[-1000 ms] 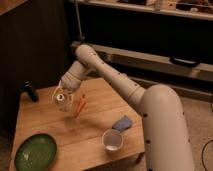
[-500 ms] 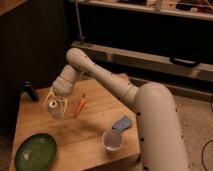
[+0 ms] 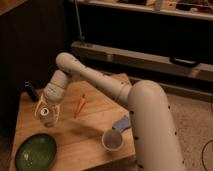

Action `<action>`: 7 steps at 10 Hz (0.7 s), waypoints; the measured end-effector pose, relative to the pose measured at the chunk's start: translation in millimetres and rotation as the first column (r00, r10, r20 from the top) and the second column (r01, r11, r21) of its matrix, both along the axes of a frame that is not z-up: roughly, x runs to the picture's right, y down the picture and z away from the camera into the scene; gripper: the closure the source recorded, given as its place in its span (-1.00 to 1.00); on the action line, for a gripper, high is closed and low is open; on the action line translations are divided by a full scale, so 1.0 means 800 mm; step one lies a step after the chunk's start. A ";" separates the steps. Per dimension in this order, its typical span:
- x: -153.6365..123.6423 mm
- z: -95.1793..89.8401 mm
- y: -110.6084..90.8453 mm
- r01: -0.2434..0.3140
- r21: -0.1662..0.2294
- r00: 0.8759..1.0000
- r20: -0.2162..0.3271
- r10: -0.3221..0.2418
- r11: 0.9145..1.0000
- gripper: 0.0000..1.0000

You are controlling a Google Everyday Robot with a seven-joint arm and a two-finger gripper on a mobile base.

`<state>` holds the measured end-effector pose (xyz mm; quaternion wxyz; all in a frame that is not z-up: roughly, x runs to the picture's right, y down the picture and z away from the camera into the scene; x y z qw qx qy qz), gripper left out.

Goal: Place the bottle in the ceramic bowl

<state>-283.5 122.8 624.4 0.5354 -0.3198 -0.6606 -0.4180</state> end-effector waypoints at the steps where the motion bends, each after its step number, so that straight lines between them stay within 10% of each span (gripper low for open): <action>1: -0.006 -0.007 0.009 0.016 -0.010 1.000 0.013 -0.016 1.000 1.00; 7: -0.040 -0.046 0.065 0.096 -0.073 0.992 0.087 -0.090 0.993 0.73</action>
